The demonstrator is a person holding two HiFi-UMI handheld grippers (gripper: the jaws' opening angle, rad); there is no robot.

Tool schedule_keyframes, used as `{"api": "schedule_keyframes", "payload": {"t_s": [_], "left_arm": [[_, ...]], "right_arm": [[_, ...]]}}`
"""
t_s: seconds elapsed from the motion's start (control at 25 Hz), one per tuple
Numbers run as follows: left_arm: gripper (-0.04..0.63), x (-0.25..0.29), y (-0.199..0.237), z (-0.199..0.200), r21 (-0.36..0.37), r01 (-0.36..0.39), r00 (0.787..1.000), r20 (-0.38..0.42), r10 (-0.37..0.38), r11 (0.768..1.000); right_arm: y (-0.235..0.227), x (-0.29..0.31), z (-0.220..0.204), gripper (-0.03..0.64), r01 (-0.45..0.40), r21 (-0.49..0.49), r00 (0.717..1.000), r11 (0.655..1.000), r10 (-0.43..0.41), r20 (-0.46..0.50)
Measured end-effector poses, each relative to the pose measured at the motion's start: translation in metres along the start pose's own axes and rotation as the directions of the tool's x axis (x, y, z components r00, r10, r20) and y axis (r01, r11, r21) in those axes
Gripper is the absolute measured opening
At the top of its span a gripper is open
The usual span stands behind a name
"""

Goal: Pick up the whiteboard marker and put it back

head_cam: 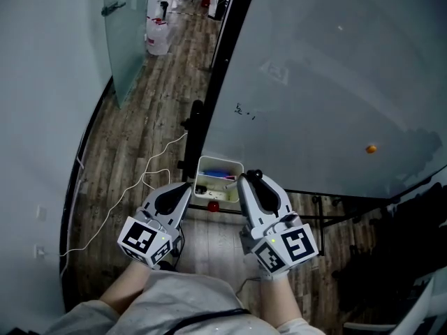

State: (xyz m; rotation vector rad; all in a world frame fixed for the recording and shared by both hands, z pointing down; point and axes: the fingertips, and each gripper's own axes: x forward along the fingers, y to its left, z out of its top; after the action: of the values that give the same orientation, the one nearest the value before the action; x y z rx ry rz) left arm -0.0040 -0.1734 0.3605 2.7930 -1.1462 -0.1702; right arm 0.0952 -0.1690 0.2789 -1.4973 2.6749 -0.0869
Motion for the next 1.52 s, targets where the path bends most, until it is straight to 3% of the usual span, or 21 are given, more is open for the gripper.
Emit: {"api": "schedule_keyframes", "payload": {"t_s": [1.52], "left_arm": [[0.012,0.006,0.002,-0.002,0.002,0.015,1.000,-0.002,-0.015,1.000]], "right_arm": [[-0.001,-0.003,0.027,0.075,0.002,-0.023,0.999,1.000,-0.001,0.044]]}}
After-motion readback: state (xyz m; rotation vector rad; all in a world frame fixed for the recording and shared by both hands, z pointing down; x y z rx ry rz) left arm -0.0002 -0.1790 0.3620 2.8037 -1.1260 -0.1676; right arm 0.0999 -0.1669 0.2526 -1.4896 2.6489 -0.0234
